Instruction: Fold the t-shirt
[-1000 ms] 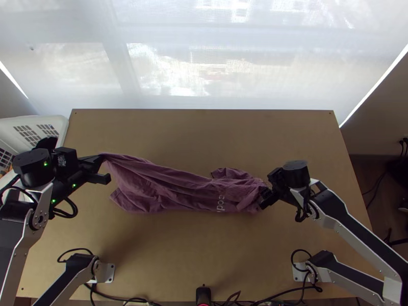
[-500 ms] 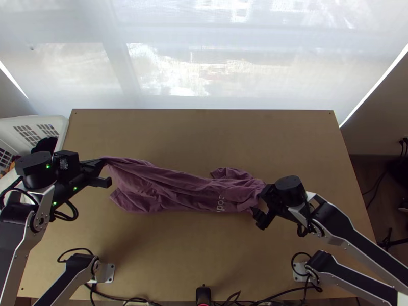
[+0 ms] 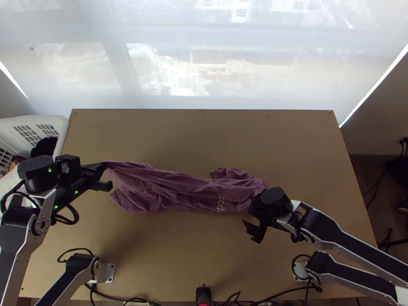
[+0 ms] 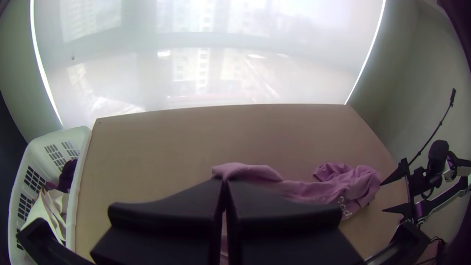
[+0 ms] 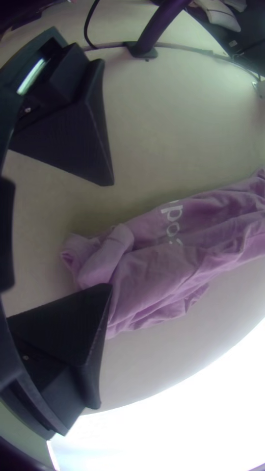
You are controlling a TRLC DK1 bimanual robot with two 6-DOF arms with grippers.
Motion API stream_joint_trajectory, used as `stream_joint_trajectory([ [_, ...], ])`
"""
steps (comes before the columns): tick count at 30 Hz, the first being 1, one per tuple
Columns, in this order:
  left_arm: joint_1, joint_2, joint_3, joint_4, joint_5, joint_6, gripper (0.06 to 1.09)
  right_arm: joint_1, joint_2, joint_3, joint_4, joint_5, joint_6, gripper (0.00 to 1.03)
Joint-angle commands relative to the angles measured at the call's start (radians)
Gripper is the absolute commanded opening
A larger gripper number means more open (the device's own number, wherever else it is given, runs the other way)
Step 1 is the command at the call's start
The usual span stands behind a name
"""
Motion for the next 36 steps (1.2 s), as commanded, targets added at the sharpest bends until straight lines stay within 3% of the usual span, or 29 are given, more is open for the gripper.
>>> stream_joint_trajectory([
  [1, 0.002, -0.011, -0.016, -0.001, 0.001, -0.003, 0.09, 0.021, 0.075, -0.016, 0.073, 0.003, -0.05, 0.92],
  [13, 0.009, -0.012, -0.028, -0.007, -0.001, -0.006, 0.09, -0.039, 0.218, -0.03, 0.162, 0.003, -0.148, 0.86],
  [17, 0.01, -0.012, -0.028, -0.007, -0.001, -0.006, 0.09, -0.075, 0.249, -0.031, 0.18, 0.001, -0.157, 0.63],
  [25, 0.012, -0.011, -0.027, -0.004, -0.001, -0.006, 0.09, -0.078, 0.235, -0.022, 0.199, 0.001, -0.15, 0.04],
  [36, 0.012, -0.006, 0.005, -0.005, -0.004, -0.008, 0.09, -0.134, 0.15, 0.056, 0.199, 0.001, -0.11, 0.02],
])
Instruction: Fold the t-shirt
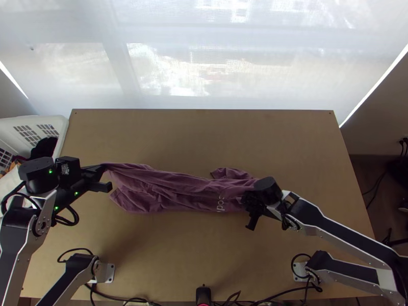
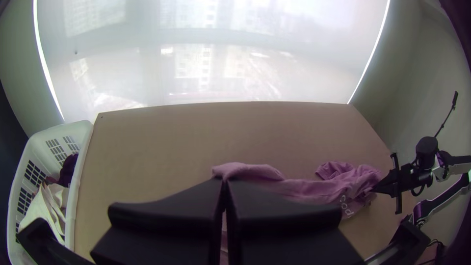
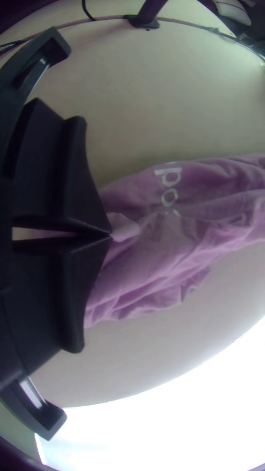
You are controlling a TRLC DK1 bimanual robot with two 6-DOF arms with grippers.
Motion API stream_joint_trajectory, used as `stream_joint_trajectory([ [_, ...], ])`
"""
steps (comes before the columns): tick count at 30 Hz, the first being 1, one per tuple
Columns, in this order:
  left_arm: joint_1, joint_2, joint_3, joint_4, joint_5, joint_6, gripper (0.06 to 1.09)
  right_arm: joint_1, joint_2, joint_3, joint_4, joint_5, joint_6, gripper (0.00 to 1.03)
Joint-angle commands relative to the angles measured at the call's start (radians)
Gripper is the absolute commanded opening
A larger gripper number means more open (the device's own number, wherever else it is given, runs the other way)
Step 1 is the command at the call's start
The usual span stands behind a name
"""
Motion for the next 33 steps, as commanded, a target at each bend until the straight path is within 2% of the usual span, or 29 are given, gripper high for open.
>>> stream_joint_trajectory([
  [1, 0.002, 0.008, 0.028, -0.001, -0.003, -0.001, 0.09, -0.05, -0.05, 0.083, -0.014, 0.001, 0.025, 0.02],
  [18, 0.057, 0.058, 0.166, -0.002, -0.028, 0.01, 0.09, -0.288, -0.081, 0.505, -0.132, 0.001, 0.096, 0.02],
  [27, 0.093, 0.084, 0.321, -0.012, -0.046, 0.033, 0.09, -0.309, -0.098, 0.663, -0.178, 0.003, 0.162, 0.02],
  [33, 0.093, 0.08, 0.436, -0.024, -0.052, 0.055, 0.09, -0.286, -0.119, 0.778, -0.195, 0.026, 0.163, 0.02],
])
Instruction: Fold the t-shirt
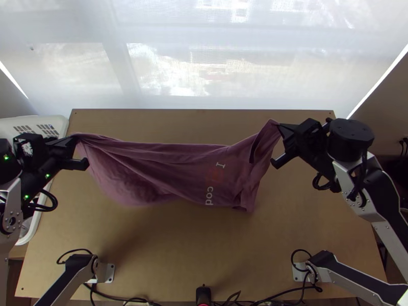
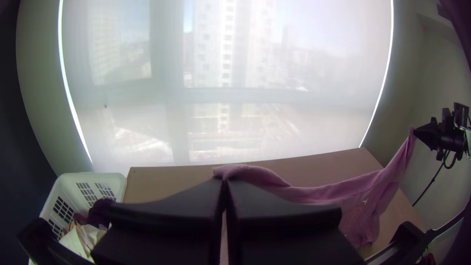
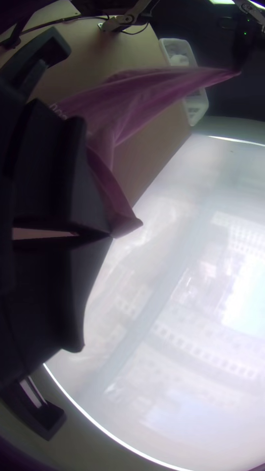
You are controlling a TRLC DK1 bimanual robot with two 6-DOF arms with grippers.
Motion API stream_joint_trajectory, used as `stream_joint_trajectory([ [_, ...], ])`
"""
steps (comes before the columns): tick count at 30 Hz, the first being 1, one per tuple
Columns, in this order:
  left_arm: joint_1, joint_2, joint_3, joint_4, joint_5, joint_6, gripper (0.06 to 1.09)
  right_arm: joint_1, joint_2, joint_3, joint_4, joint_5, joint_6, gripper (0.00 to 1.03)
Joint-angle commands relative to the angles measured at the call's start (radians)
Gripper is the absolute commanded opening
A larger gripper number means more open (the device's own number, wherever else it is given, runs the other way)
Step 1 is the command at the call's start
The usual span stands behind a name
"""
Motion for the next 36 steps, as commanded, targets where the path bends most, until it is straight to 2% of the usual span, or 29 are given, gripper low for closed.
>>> stream_joint_trajectory([
  [1, 0.007, -0.001, 0.132, -0.009, -0.012, 0.036, 0.09, 0.012, -0.021, 0.146, -0.018, 0.022, 0.007, 0.02],
  [10, 0.007, -0.01, 0.305, 0.065, -0.09, 0.083, 0.09, 0.034, -0.024, 0.334, -0.018, 0.03, -0.005, 0.02],
  [19, 0.008, -0.023, 0.407, 0.143, -0.101, 0.121, 0.09, 0.104, -0.012, 0.531, -0.018, 0.067, 0.01, 0.02],
  [29, 0.001, -0.108, 0.287, 0.094, -0.093, 0.192, 0.09, 0.143, -0.01, 0.665, -0.041, 0.113, 0.03, 0.02],
  [36, 0.001, -0.118, 0.272, 0.106, -0.092, 0.224, 0.09, 0.164, 0.005, 0.734, -0.04, 0.113, -0.011, 0.02],
])
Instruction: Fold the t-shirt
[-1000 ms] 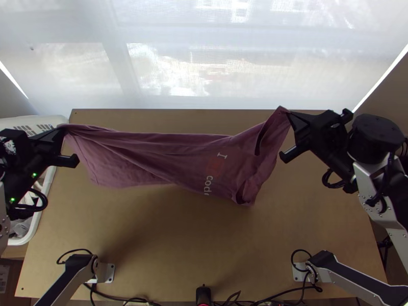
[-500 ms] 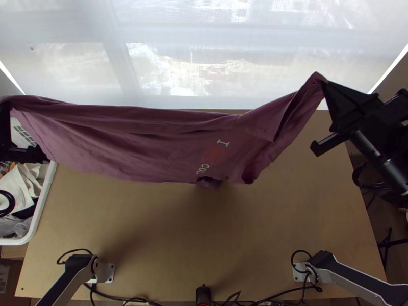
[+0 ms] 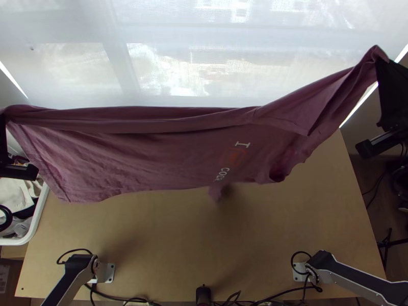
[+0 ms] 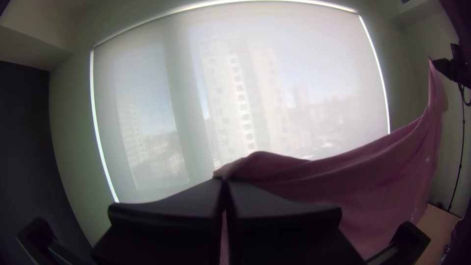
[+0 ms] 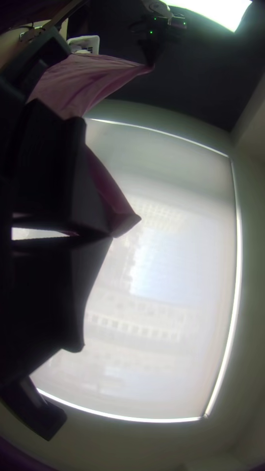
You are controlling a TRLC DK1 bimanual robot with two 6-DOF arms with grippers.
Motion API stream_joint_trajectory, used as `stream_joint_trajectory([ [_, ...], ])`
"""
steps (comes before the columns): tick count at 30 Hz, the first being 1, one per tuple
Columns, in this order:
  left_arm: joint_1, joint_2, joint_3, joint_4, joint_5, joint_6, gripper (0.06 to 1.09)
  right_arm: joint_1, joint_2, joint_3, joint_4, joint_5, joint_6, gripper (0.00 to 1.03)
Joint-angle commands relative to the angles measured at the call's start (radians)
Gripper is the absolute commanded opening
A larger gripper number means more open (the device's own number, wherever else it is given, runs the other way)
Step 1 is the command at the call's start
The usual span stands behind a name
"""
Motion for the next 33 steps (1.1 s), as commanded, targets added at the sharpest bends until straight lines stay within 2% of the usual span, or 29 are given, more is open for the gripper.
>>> stream_joint_trajectory([
  [1, -0.002, -0.02, -0.026, 0.006, 0.004, 0.038, 0.09, 0.034, 0.013, 0.069, 0.005, 0.006, -0.027, 0.02],
  [13, -0.008, -0.042, -0.038, -0.017, 0.05, 0.113, 0.09, 0.125, 0.053, 0.144, 0.012, 0.006, -0.007, 0.02],
  [19, -0.008, -0.068, -0.043, -0.037, 0.05, 0.107, 0.09, 0.148, 0.028, 0.144, -0.078, 0.006, 0.019, 0.02],
  [27, -0.008, -0.145, -0.175, -0.077, 0.05, 0.082, 0.09, 0.158, -0.078, -0.042, -0.127, 0.006, 0.047, 0.02],
  [33, -0.008, -0.142, -0.296, -0.034, 0.051, 0.036, 0.09, 0.158, -0.099, -0.204, -0.06, 0.004, 0.061, 0.02],
])
